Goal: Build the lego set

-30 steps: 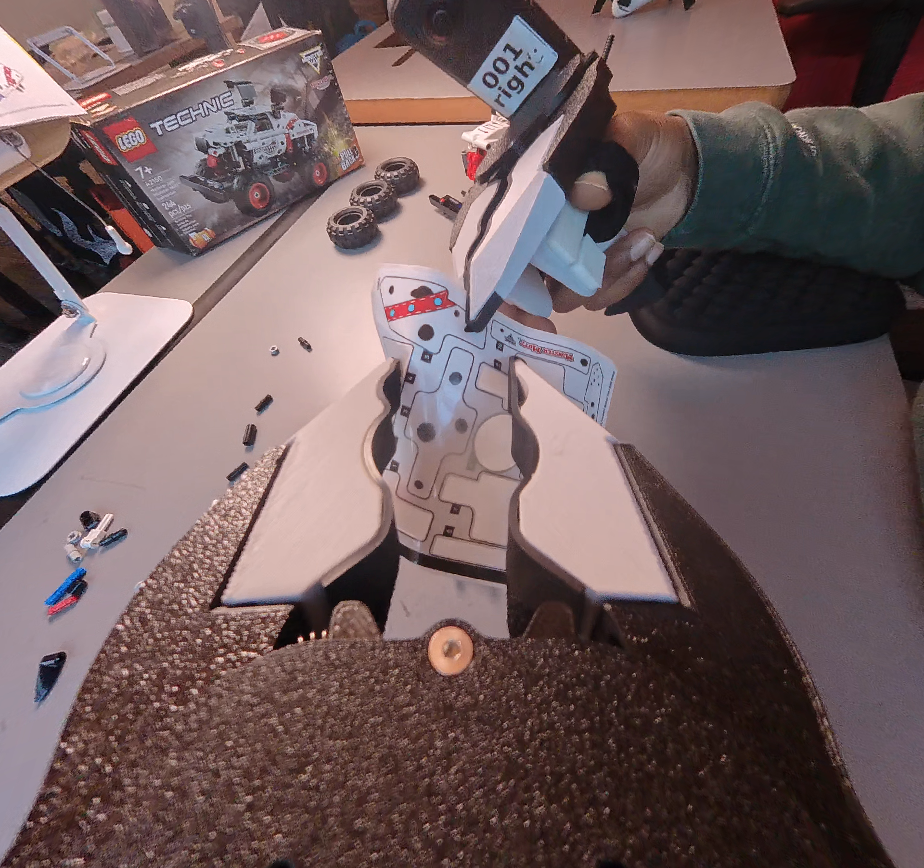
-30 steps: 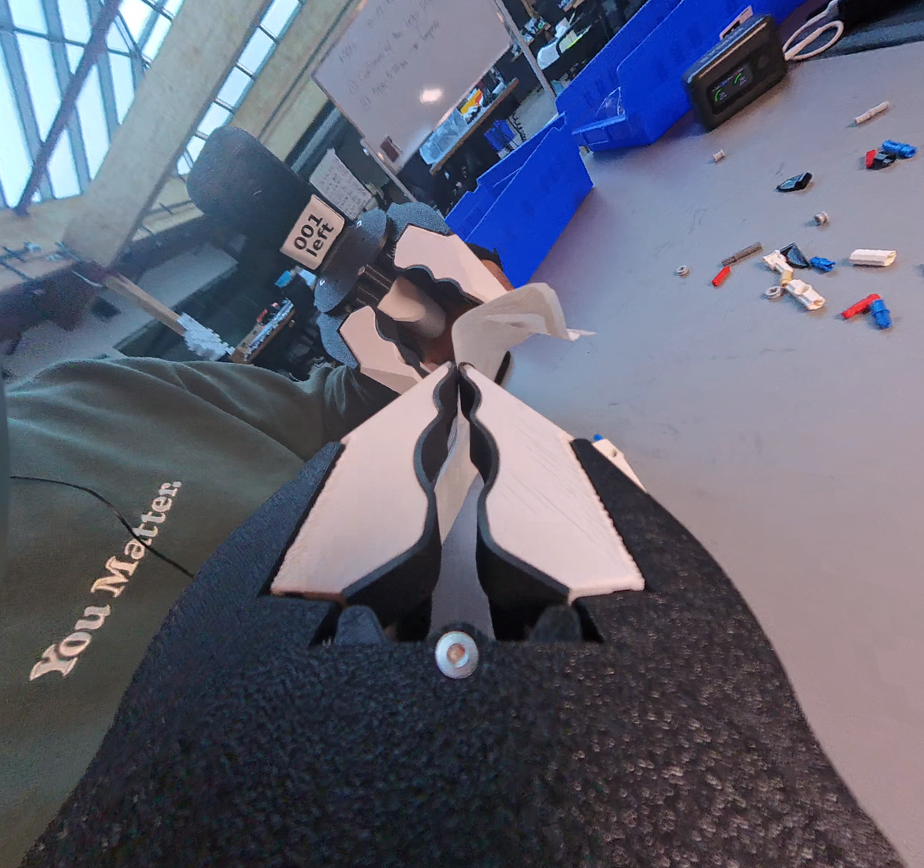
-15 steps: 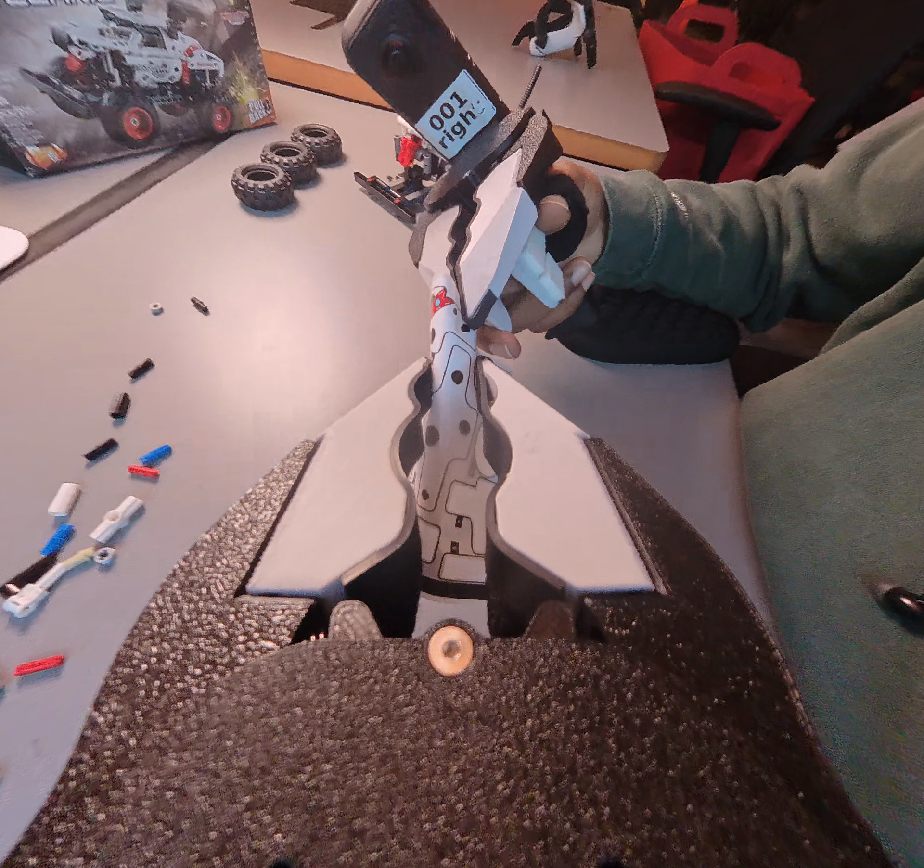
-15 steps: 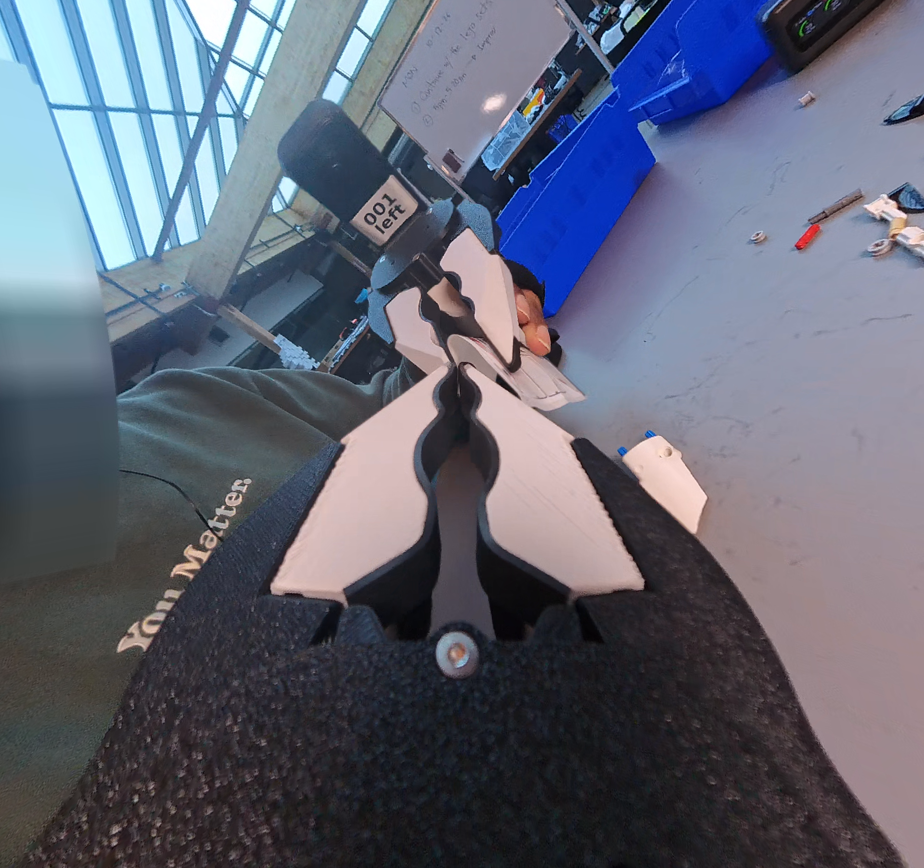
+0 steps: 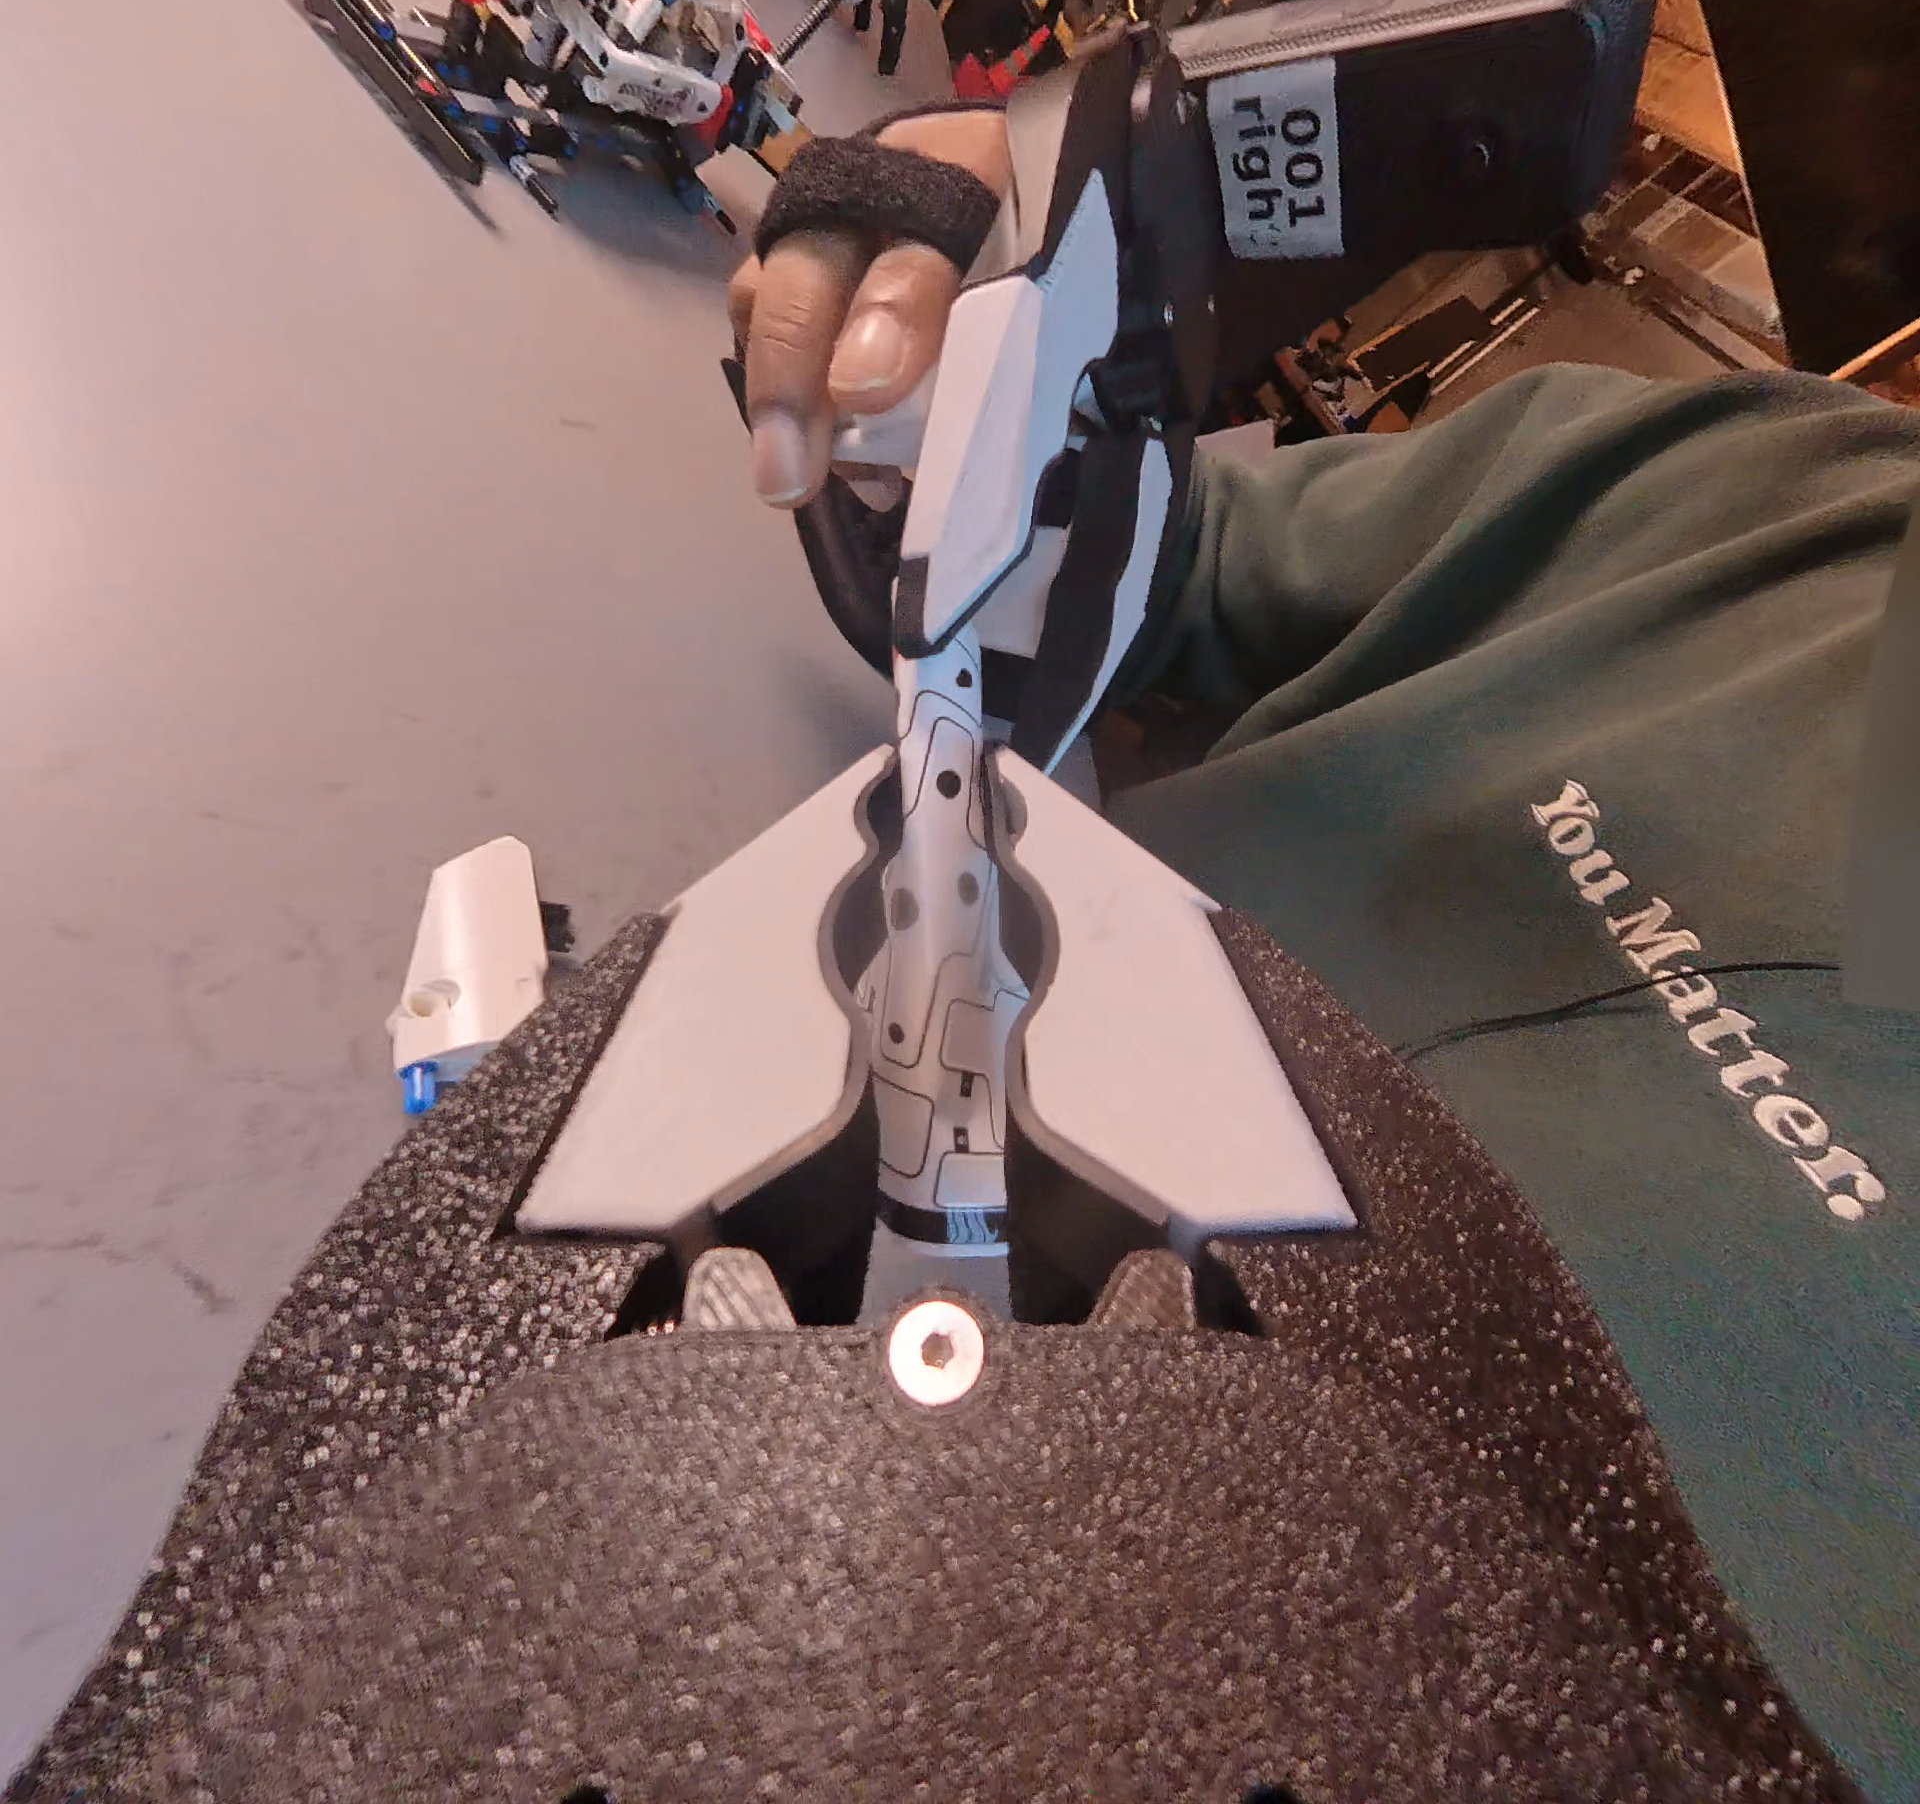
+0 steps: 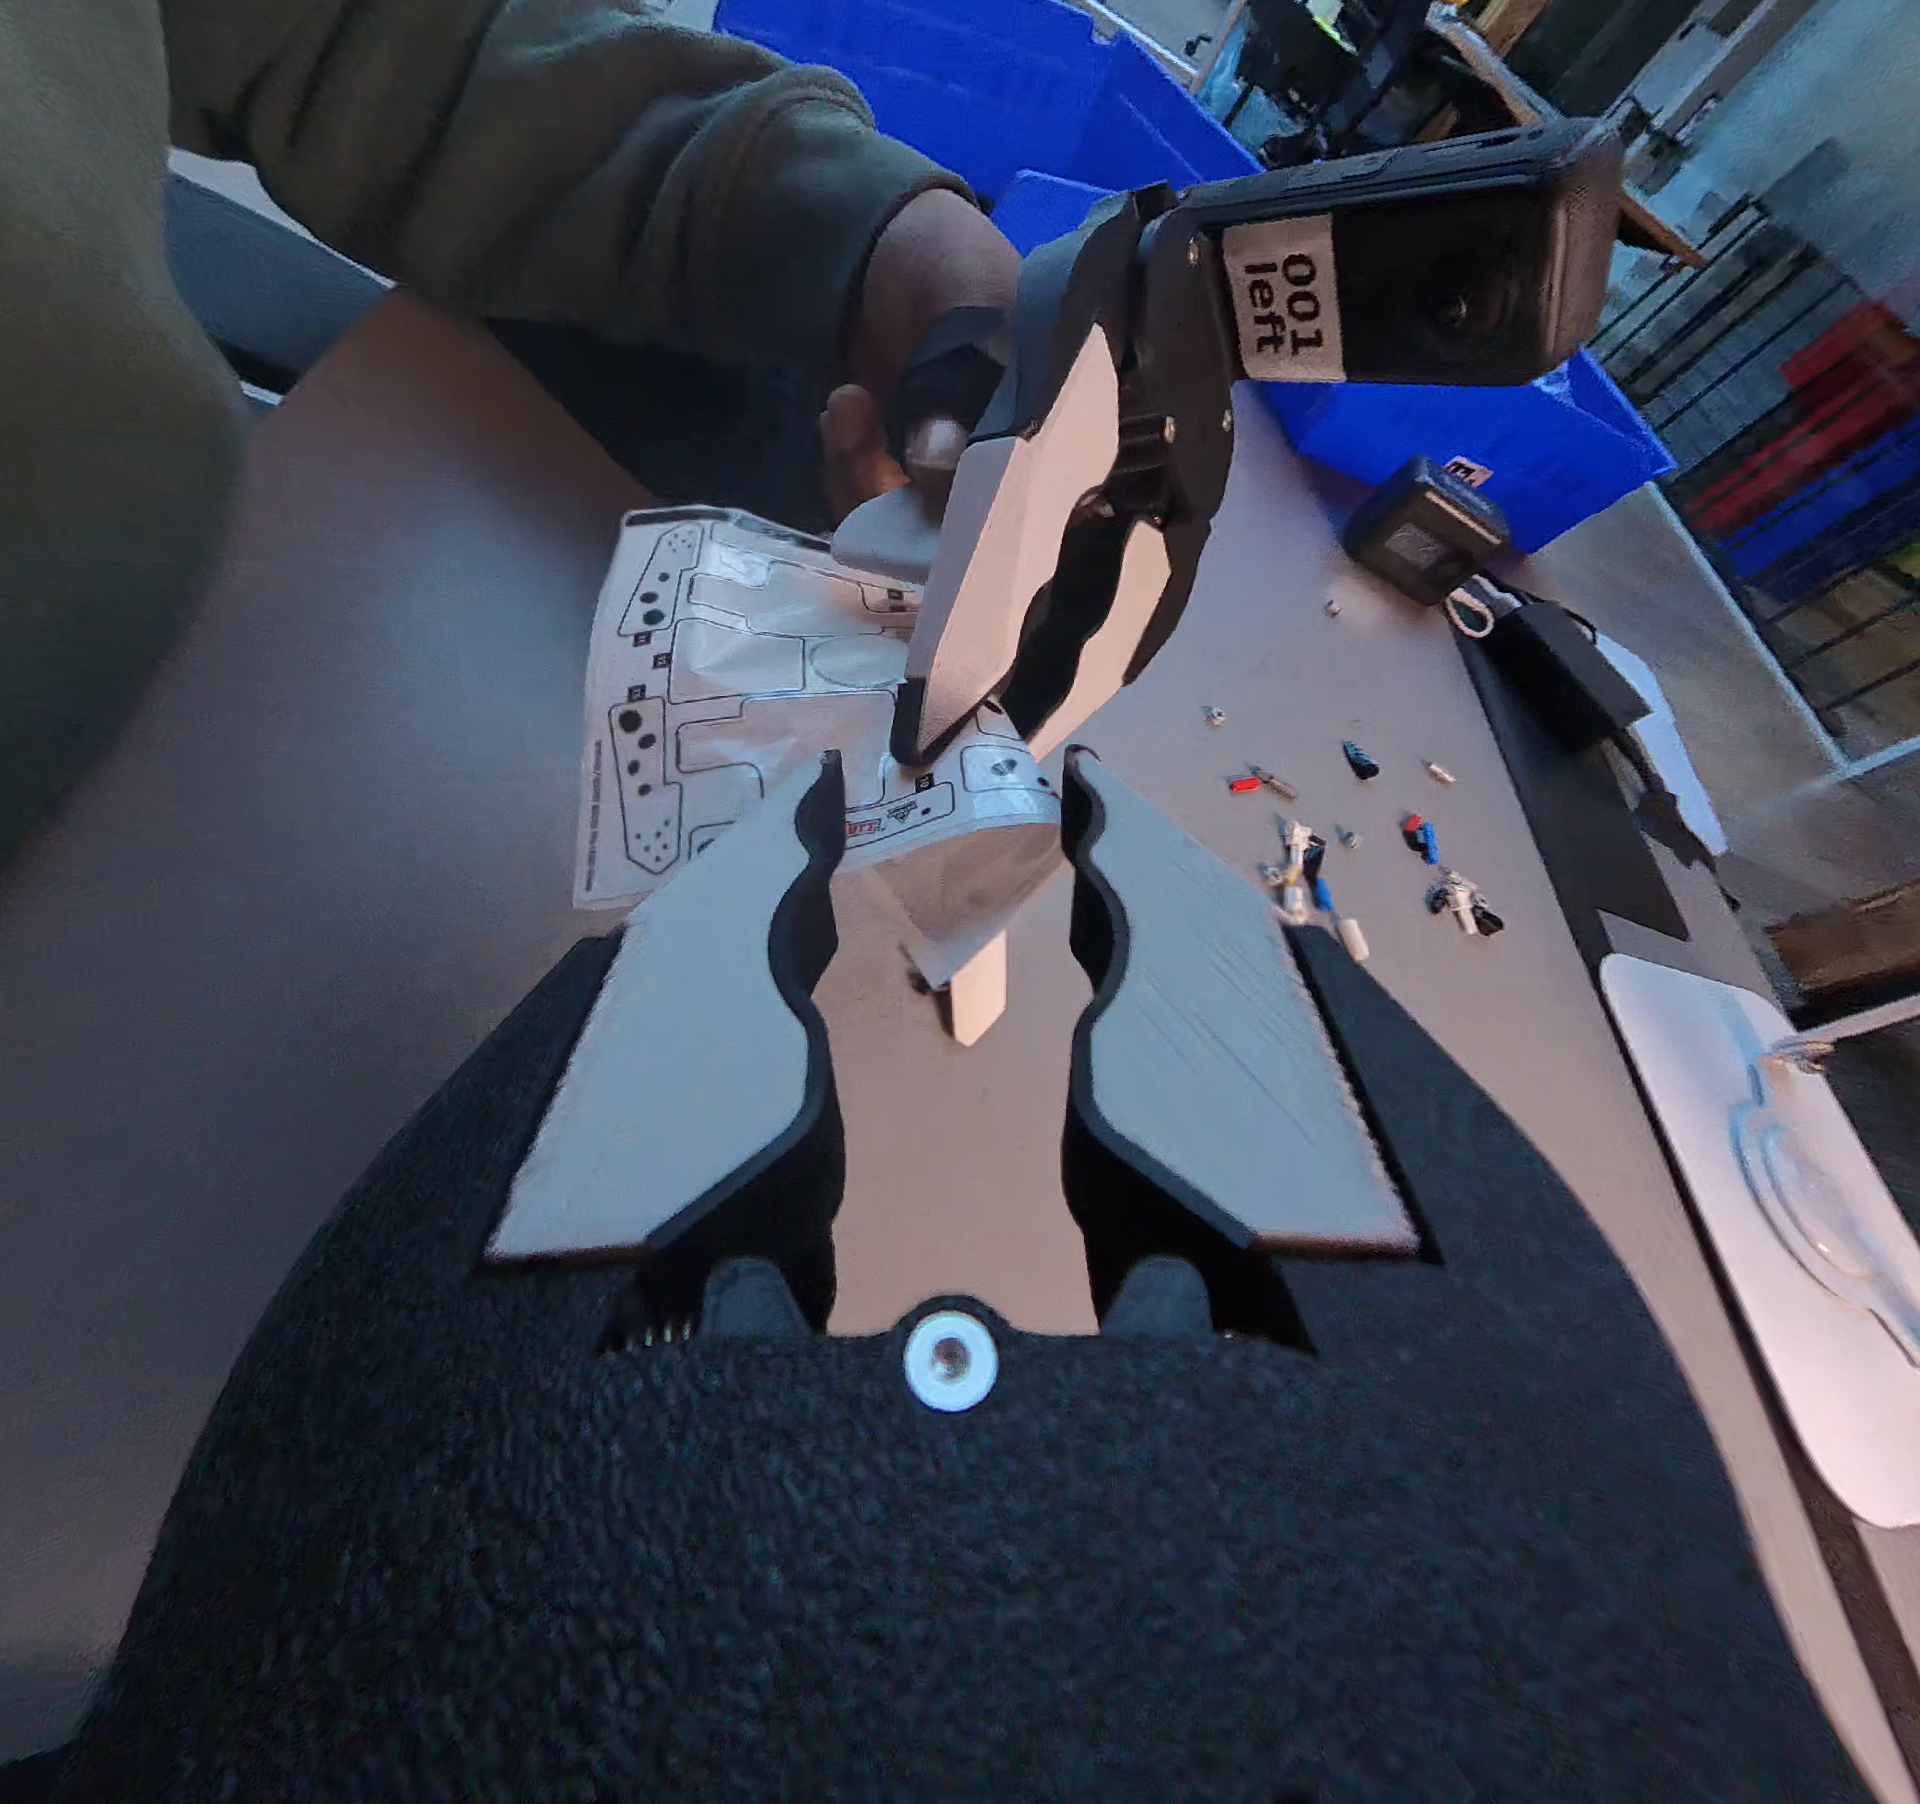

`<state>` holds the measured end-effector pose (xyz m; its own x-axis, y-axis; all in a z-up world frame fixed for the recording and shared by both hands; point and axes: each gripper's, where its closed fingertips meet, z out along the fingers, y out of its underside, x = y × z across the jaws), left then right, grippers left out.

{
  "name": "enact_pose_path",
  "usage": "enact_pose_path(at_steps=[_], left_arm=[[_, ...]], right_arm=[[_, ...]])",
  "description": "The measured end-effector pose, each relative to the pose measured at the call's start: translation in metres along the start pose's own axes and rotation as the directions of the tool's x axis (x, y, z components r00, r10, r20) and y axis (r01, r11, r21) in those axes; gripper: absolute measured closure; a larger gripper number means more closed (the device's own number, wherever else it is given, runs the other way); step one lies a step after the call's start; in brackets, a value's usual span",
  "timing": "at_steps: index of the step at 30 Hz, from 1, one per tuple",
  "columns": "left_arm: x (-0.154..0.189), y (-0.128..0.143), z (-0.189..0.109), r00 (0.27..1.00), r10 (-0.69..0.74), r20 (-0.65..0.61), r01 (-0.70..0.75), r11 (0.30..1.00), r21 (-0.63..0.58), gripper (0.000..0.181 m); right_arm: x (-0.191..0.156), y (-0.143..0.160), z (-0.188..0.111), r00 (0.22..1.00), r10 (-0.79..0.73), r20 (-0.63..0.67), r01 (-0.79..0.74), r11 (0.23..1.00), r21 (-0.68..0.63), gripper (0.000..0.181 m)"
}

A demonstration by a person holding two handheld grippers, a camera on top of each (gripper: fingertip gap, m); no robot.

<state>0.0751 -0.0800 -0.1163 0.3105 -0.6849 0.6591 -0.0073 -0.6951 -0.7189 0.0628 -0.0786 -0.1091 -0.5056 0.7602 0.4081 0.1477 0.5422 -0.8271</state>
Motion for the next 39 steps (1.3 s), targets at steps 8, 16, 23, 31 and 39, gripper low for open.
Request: enact_pose_path(at_steps=[8,16,23,31,39], left_arm=[[0.011,0.007,0.001,0.993,-0.045,-0.113,0.044,0.999,-0.014,0.165],[-0.003,-0.002,-0.005,0.972,0.209,0.109,-0.210,0.978,-0.004,0.153],[0.006,-0.008,-0.006,0.943,0.301,0.140,-0.305,0.952,0.010,0.176],[0.004,-0.003,-0.006,0.987,0.147,0.068,-0.149,0.989,0.021,0.180],[0.003,-0.001,-0.005,0.990,0.128,0.057,-0.129,0.991,0.019,0.180]], right_arm=[[-0.007,0.002,-0.004,0.986,0.140,0.094,-0.144,0.989,0.042,0.172],[-0.007,0.003,-0.008,0.904,0.370,0.214,-0.396,0.914,0.092,0.181],[-0.006,-0.002,-0.008,0.765,0.543,0.346,-0.609,0.784,0.117,0.181],[0.008,-0.002,-0.008,0.879,0.440,0.184,-0.468,0.871,0.148,0.167],[0.003,0.001,-0.006,0.885,0.423,0.193,-0.450,0.885,0.124,0.179]])
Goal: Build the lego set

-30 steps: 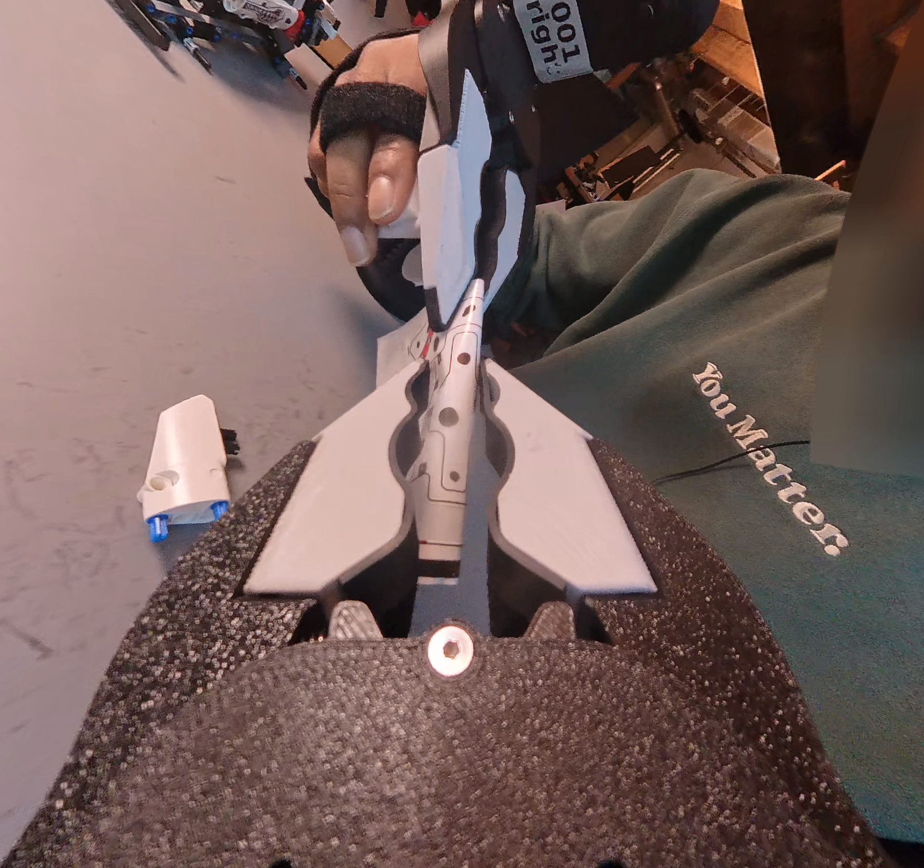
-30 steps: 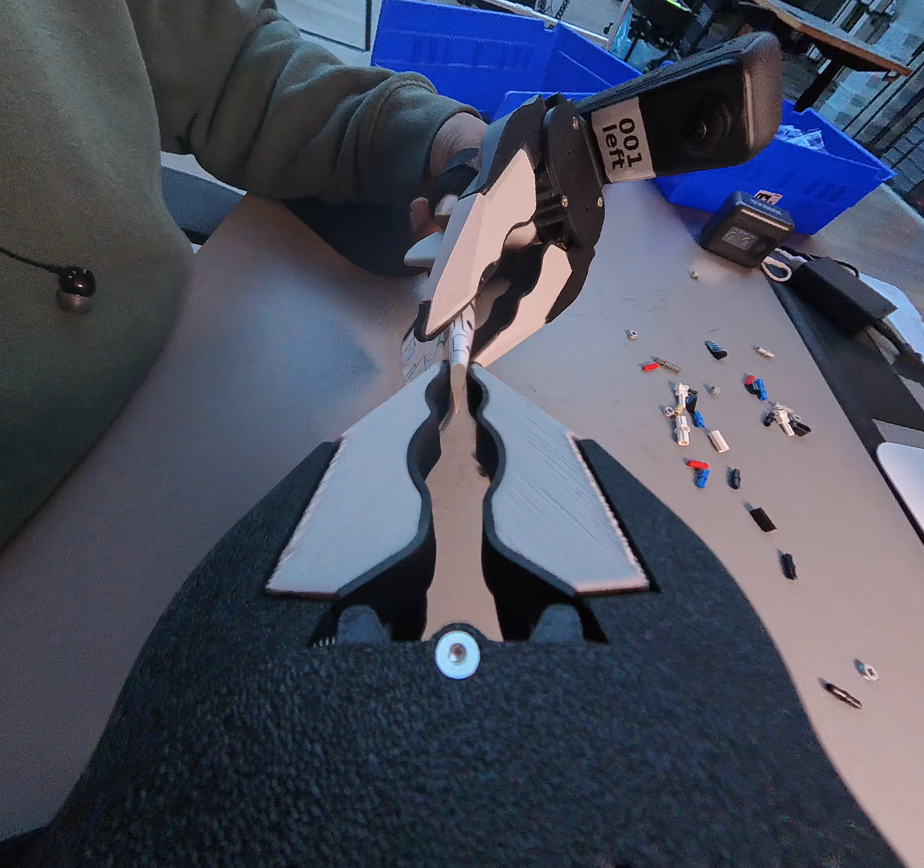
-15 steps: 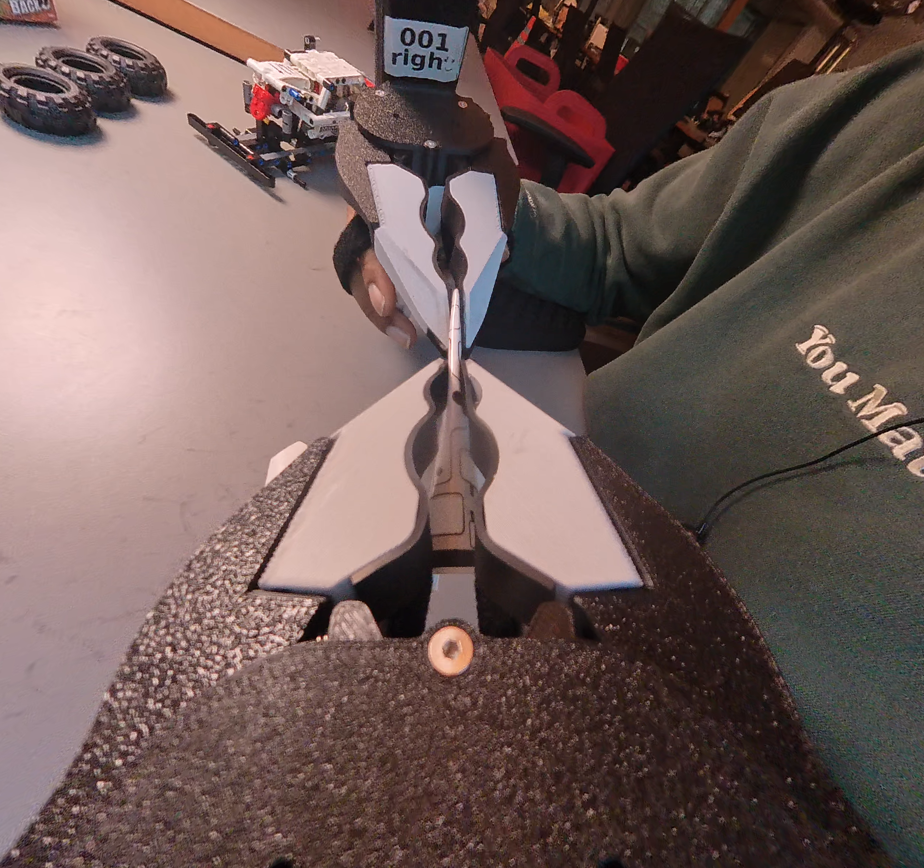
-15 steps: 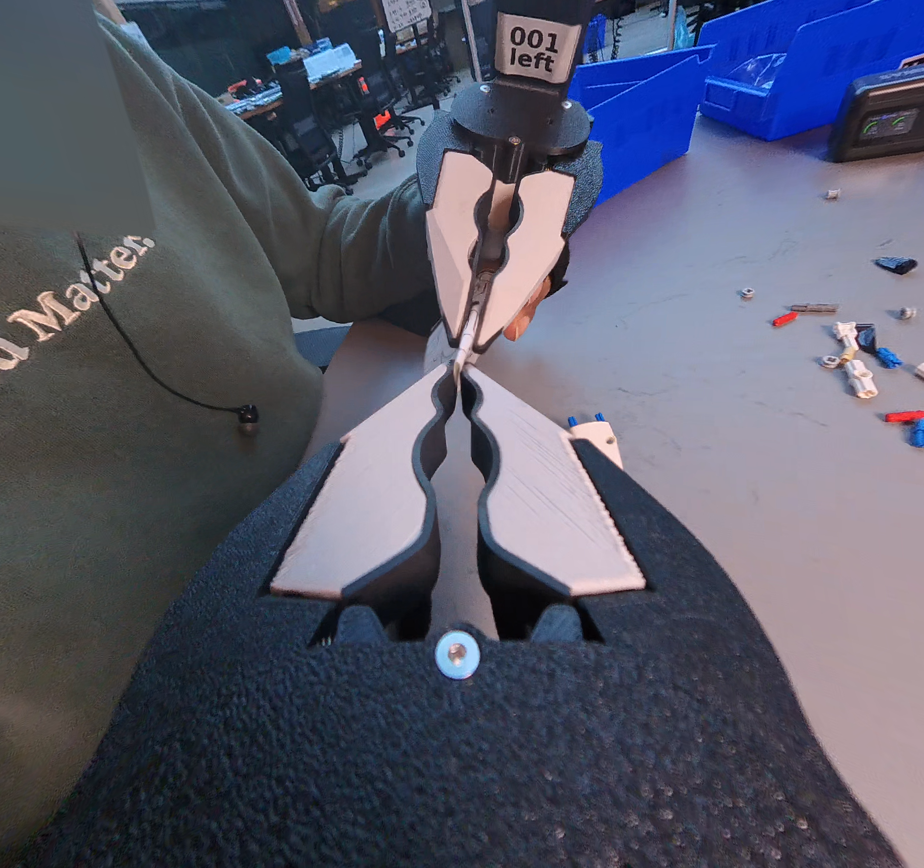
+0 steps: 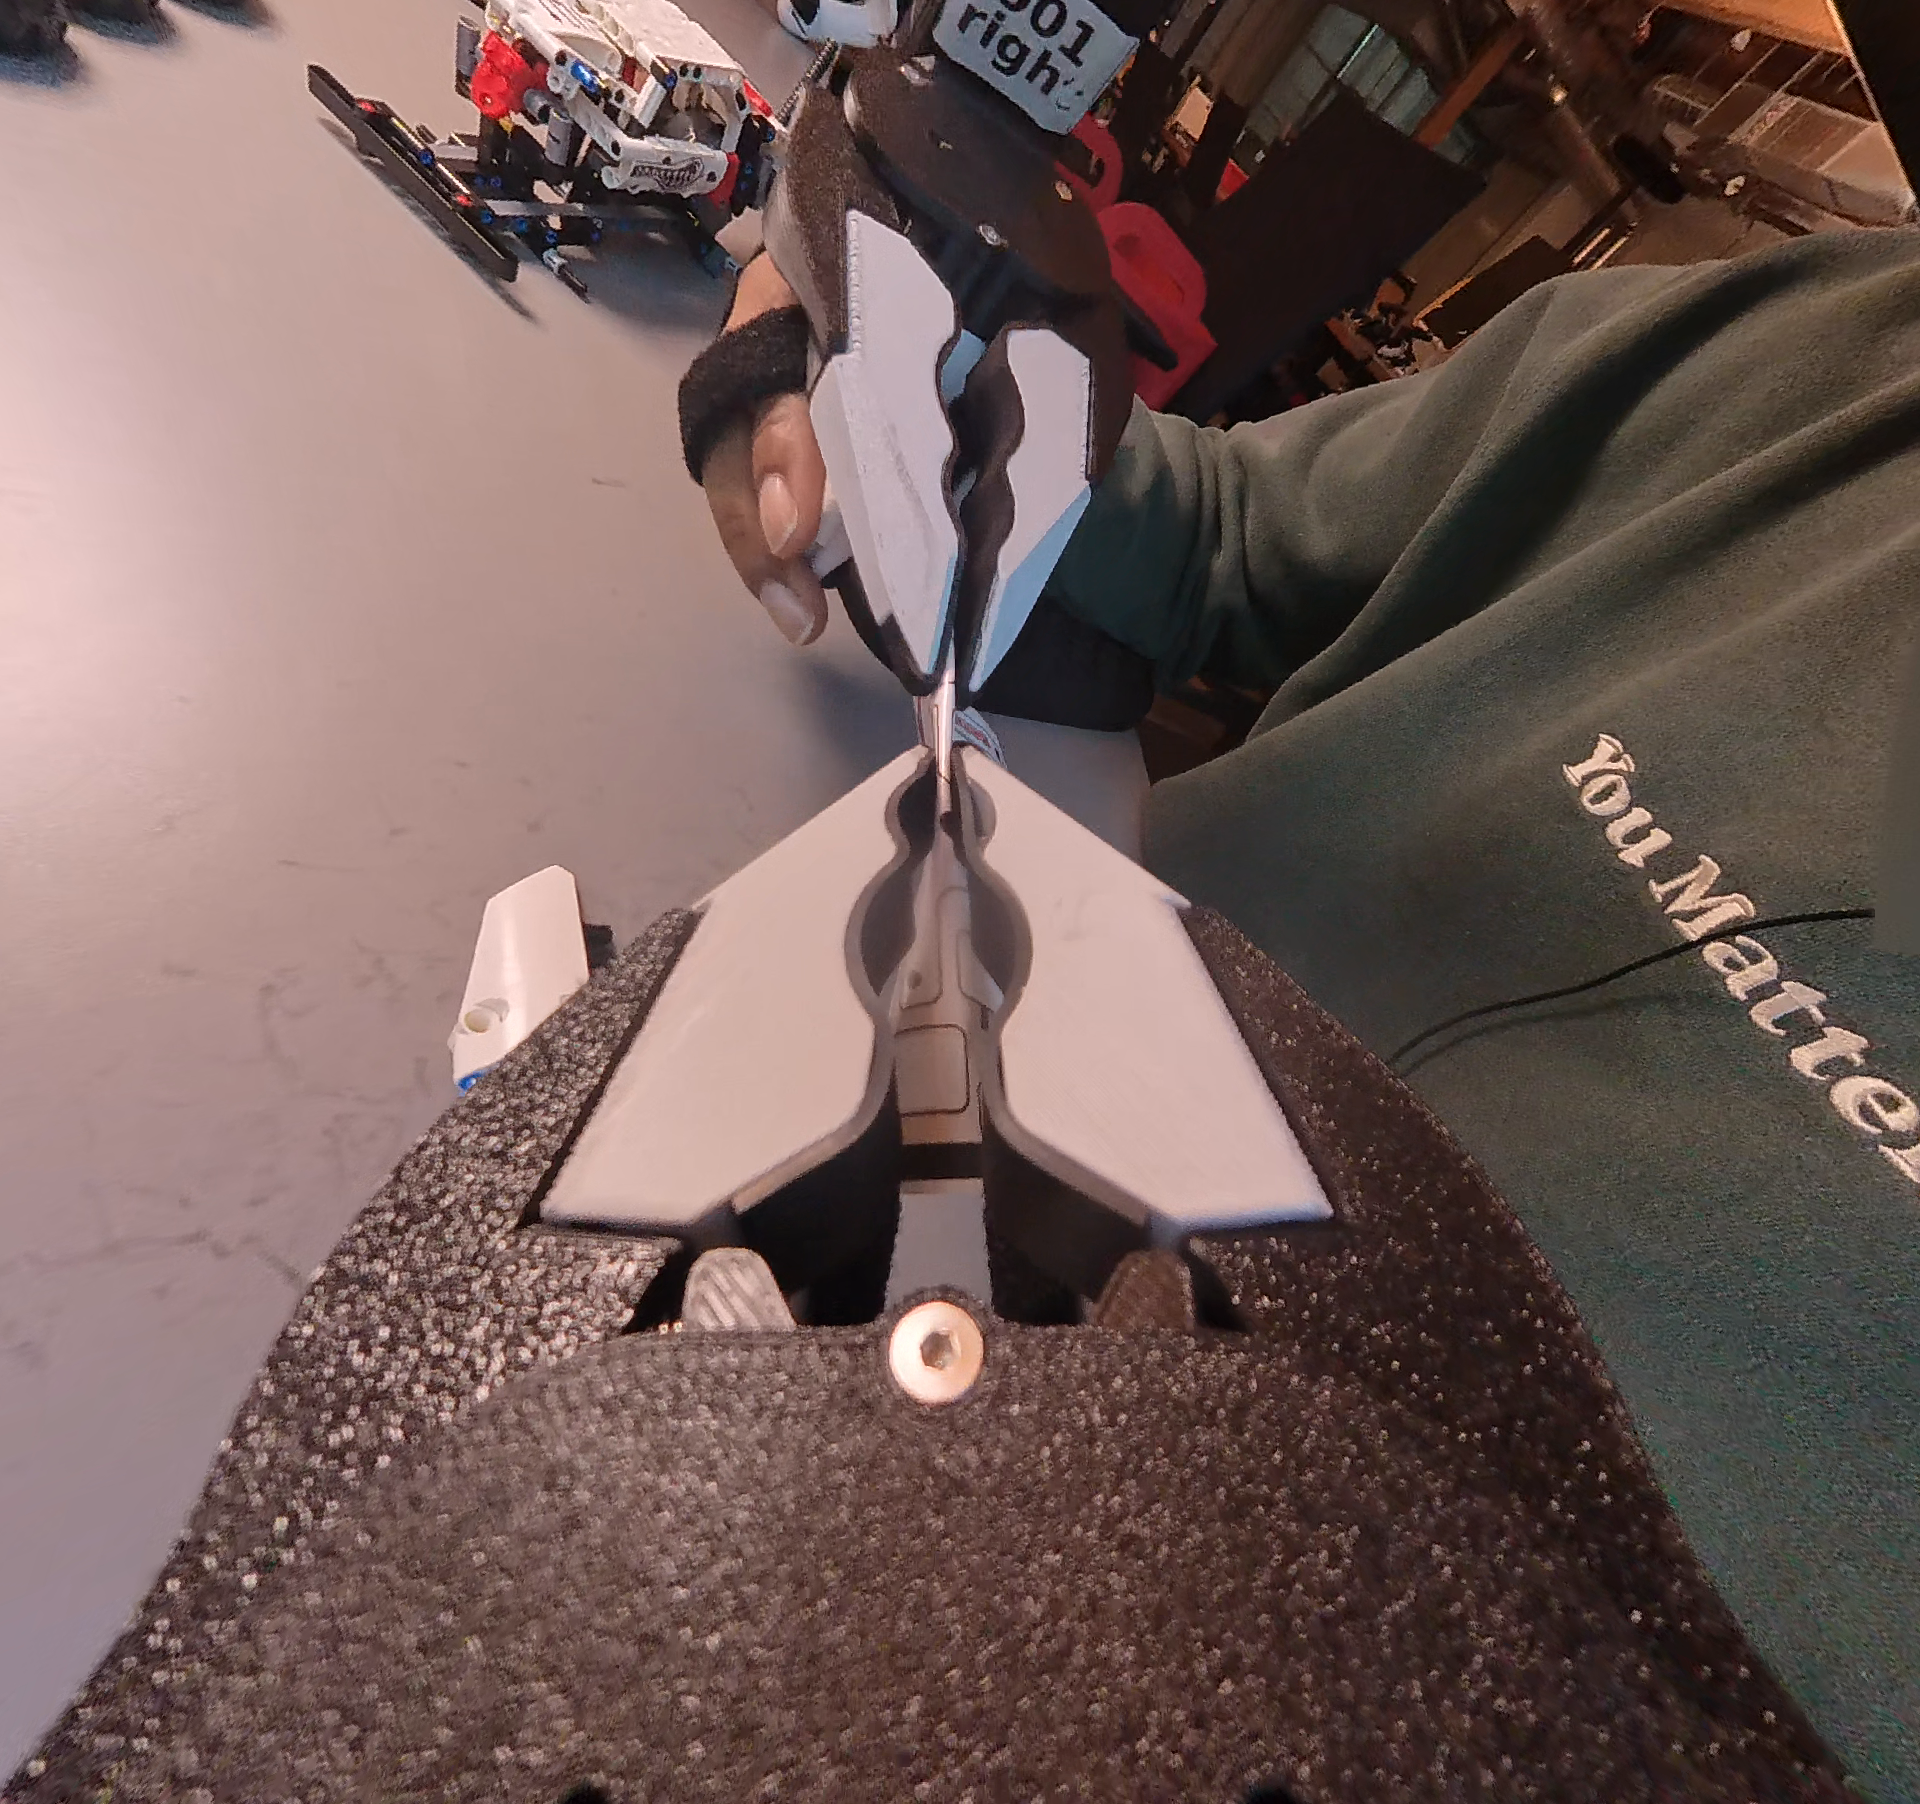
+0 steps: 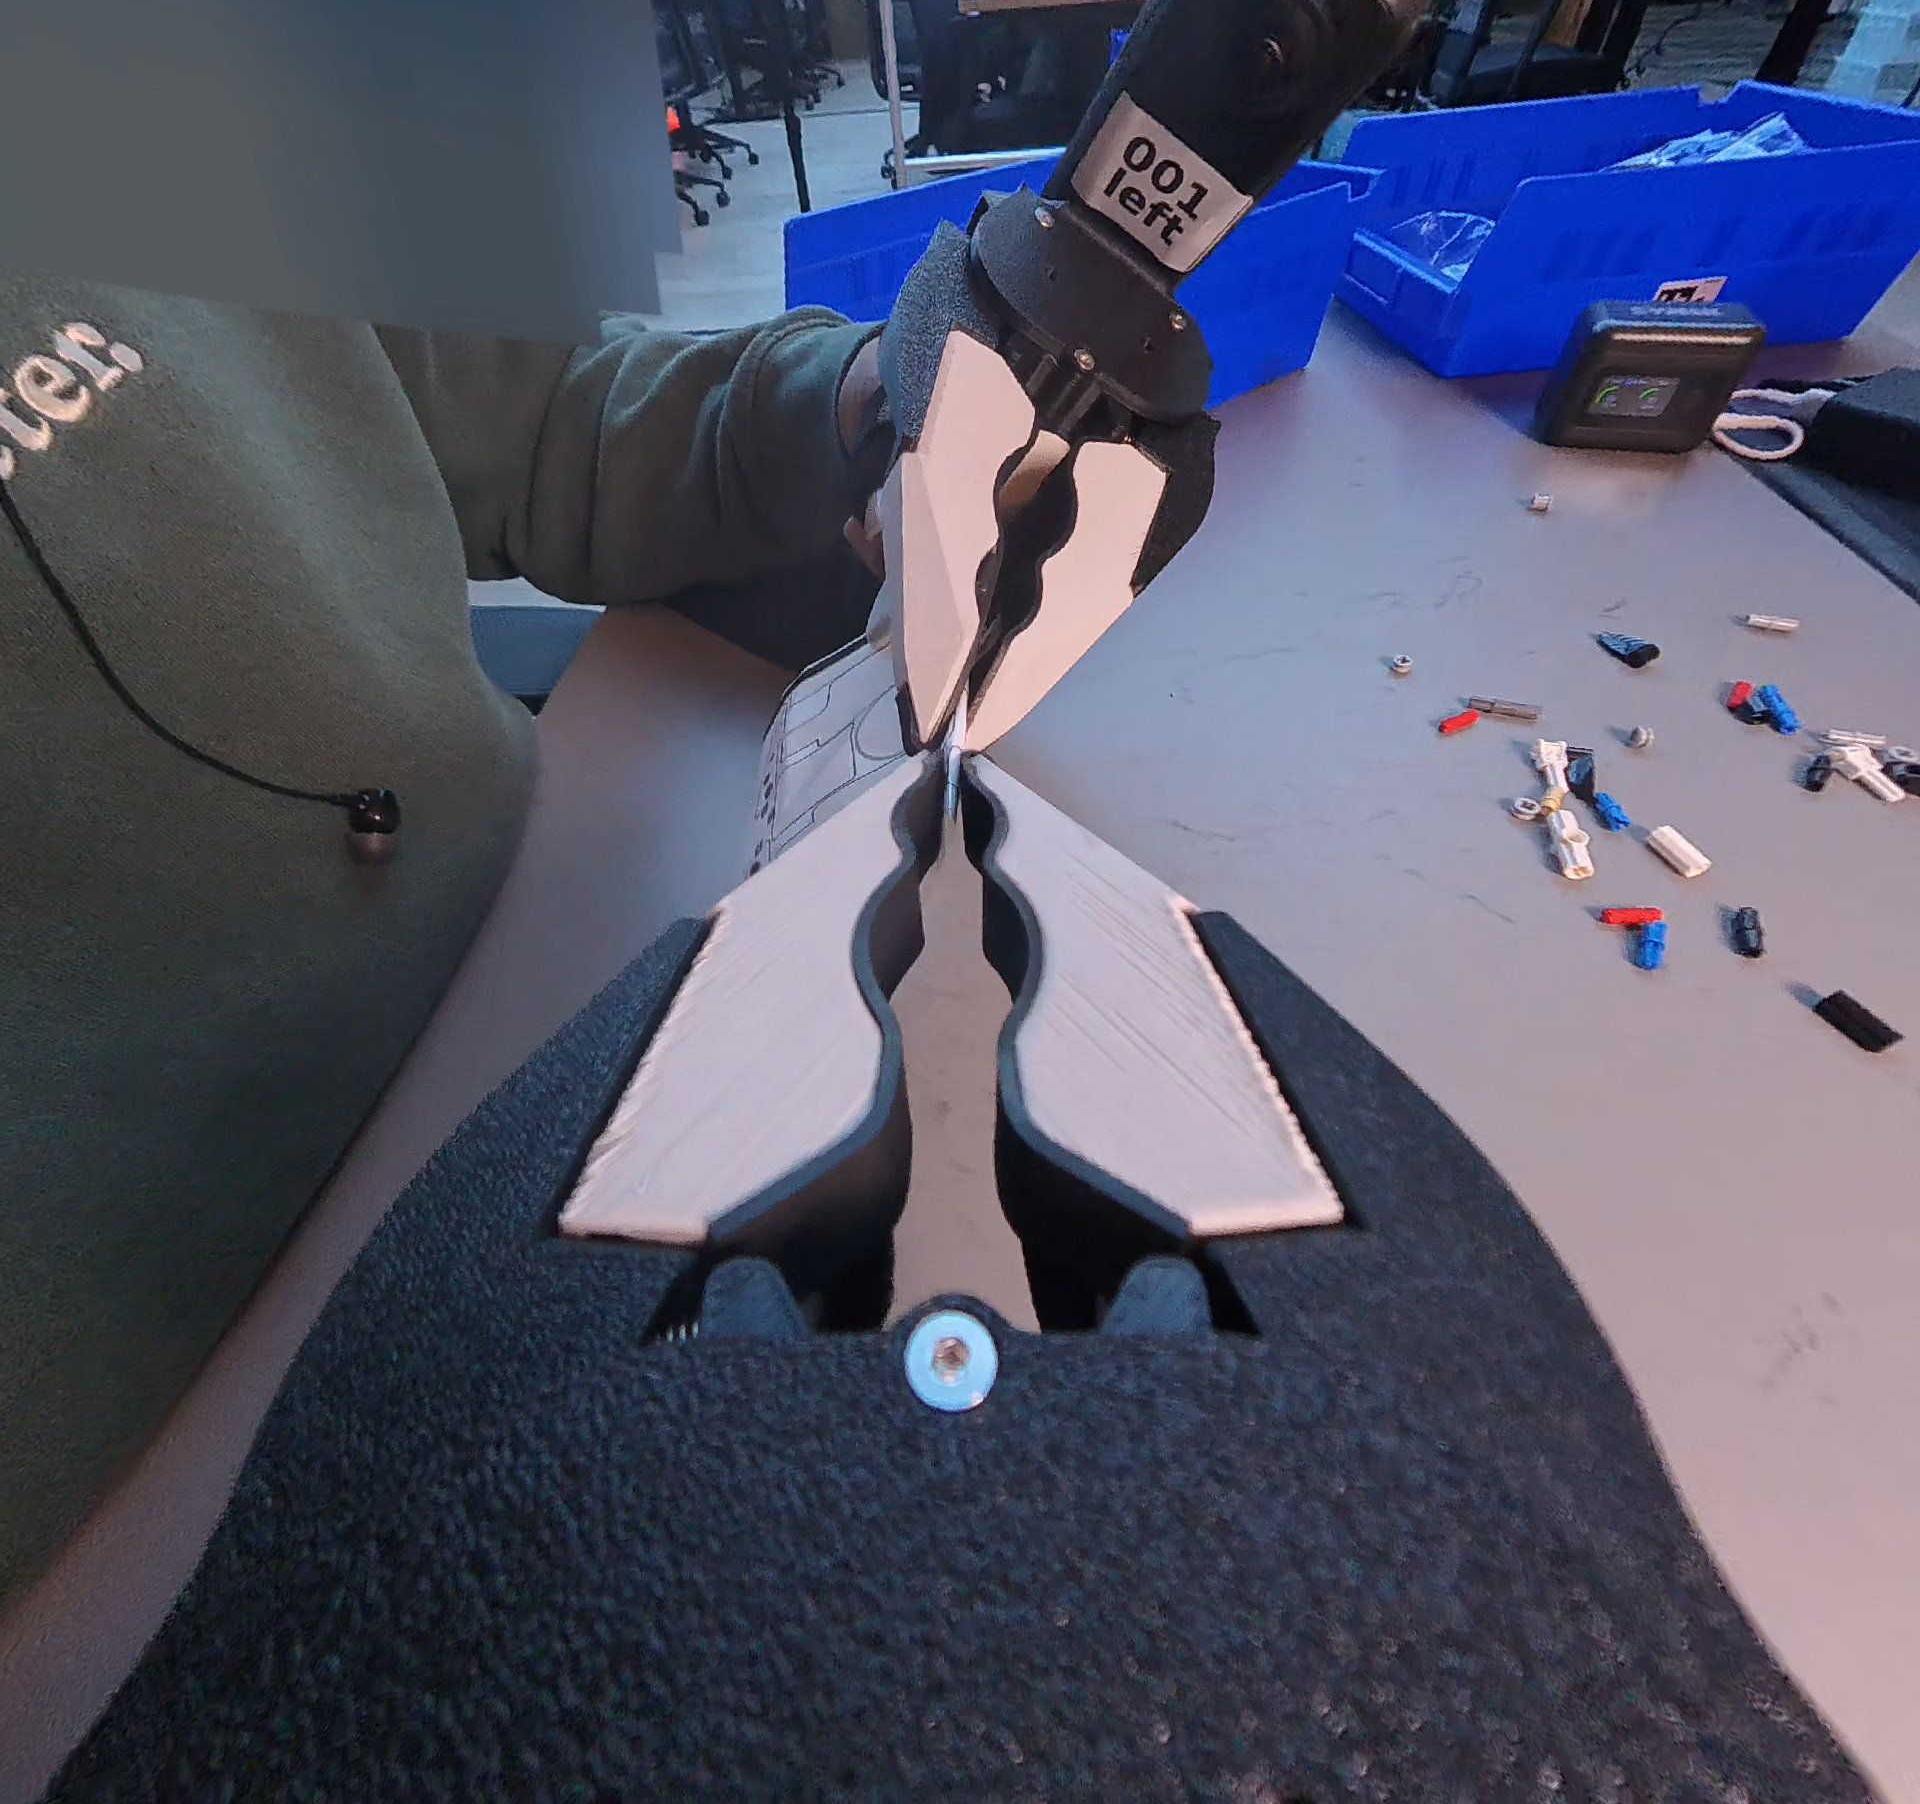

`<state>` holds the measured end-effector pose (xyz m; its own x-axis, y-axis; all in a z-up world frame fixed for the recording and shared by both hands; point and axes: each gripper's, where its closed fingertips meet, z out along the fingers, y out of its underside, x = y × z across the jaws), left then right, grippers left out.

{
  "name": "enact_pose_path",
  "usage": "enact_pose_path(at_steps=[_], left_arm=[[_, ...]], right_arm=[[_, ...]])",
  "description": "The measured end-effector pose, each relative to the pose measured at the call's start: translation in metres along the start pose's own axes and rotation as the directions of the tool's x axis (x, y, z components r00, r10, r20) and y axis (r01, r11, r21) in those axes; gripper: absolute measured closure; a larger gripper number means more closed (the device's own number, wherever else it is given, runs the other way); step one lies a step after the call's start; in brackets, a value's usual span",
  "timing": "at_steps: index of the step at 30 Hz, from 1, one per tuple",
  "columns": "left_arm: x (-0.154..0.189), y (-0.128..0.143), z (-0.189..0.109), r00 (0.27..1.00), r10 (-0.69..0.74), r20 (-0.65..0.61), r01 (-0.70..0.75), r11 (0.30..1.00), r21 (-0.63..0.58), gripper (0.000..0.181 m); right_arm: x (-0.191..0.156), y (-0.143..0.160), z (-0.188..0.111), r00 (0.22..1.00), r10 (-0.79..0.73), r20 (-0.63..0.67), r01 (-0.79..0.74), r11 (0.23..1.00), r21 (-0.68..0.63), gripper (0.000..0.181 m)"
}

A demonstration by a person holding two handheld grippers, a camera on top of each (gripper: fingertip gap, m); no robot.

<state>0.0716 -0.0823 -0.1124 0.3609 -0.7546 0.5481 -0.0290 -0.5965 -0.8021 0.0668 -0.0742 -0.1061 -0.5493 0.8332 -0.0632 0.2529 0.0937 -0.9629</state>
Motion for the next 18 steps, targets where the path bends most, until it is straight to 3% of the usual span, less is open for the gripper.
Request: enact_pose_path(at_steps=[4,11,13,18], left_arm=[[-0.001,-0.001,0.000,0.992,0.114,0.059,-0.113,0.993,-0.016,0.179],[0.005,-0.010,-0.004,0.943,0.307,0.131,-0.309,0.951,-0.008,0.178],[0.002,-0.008,-0.005,0.934,0.324,0.150,-0.323,0.946,-0.027,0.178],[-0.007,-0.001,-0.003,0.905,0.373,0.205,-0.360,0.928,-0.097,0.178]], right_arm=[[-0.001,-0.001,-0.001,0.983,0.164,0.084,-0.167,0.985,0.037,0.181],[-0.006,-0.013,-0.004,0.867,0.402,0.294,-0.450,0.885,0.119,0.181],[-0.005,-0.011,-0.003,0.855,0.422,0.301,-0.471,0.875,0.113,0.179],[0.000,0.001,0.000,0.922,0.342,0.180,-0.357,0.932,0.057,0.180]])
